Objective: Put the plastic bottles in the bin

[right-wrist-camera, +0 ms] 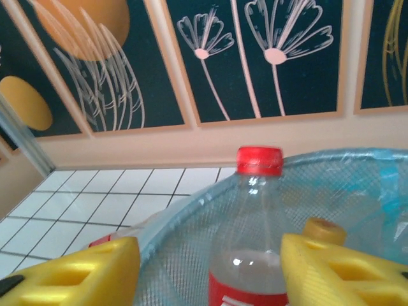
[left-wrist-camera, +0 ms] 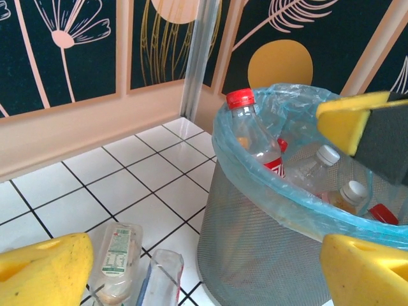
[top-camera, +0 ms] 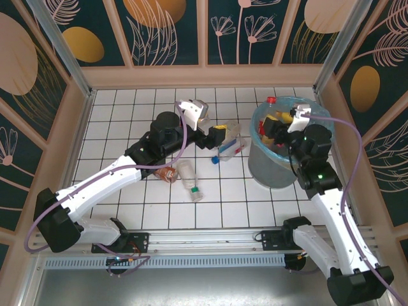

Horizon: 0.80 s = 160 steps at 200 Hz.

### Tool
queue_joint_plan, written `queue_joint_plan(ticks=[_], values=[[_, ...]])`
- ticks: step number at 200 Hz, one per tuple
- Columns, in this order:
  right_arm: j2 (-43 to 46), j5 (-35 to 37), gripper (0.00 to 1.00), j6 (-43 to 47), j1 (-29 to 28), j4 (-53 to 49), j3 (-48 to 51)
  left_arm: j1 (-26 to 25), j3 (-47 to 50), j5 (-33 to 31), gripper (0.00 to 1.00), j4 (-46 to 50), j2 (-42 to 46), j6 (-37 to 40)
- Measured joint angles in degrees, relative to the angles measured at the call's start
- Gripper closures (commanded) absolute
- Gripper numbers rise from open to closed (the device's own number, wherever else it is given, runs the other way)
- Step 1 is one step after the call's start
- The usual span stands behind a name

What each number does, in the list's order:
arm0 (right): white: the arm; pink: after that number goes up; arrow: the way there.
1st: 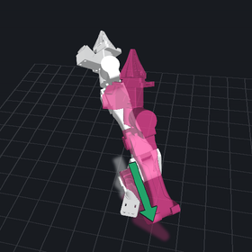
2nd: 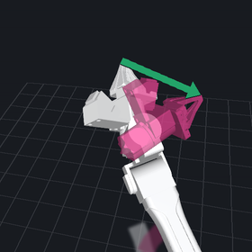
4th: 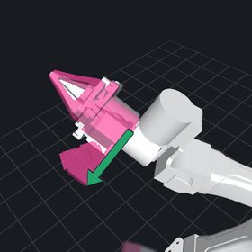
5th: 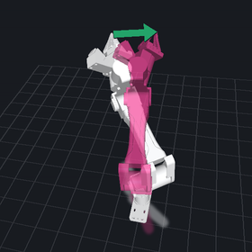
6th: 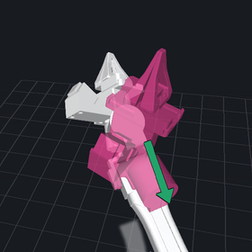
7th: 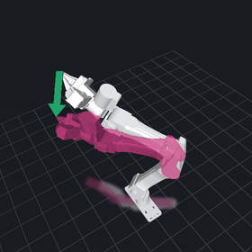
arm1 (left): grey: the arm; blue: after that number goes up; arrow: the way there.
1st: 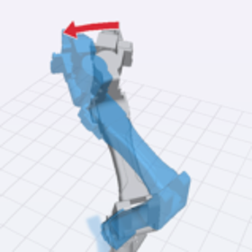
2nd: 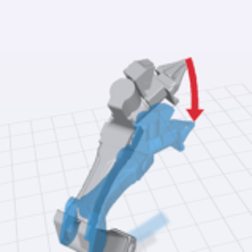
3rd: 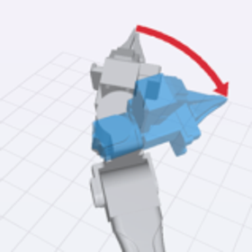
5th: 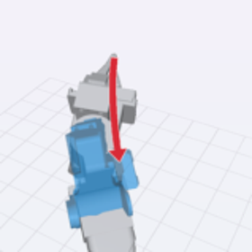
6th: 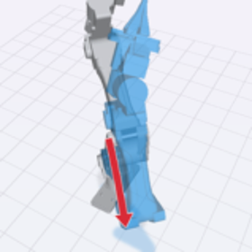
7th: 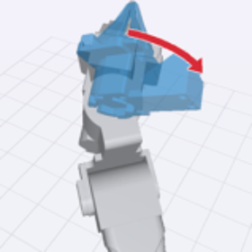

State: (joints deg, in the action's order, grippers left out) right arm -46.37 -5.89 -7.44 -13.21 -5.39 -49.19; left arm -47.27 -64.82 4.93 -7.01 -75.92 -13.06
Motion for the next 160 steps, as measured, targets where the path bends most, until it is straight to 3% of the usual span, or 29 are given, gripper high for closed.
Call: queue_joint_plan(ticks=[50, 122, 160], values=[[-17.6, 7.5, 0.41, -5.6, 0.0, -8.3, -21.5, 0.0, 0.2, -0.6, 0.08, 0.0, 0.0, 0.0], [-29.9, 8.6, 0.41, -7.8, 0.0, -15.4, -28.5, 0.0, 1.8, -0.5, 0.08, 0.0, 0.0, 0.0], [-31.2, 7.5, 0.4, -7.9, 0.0, -18.0, -29.9, 0.0, 2.1, -0.5, 0.08, 0.0, 0.0, 0.0]])
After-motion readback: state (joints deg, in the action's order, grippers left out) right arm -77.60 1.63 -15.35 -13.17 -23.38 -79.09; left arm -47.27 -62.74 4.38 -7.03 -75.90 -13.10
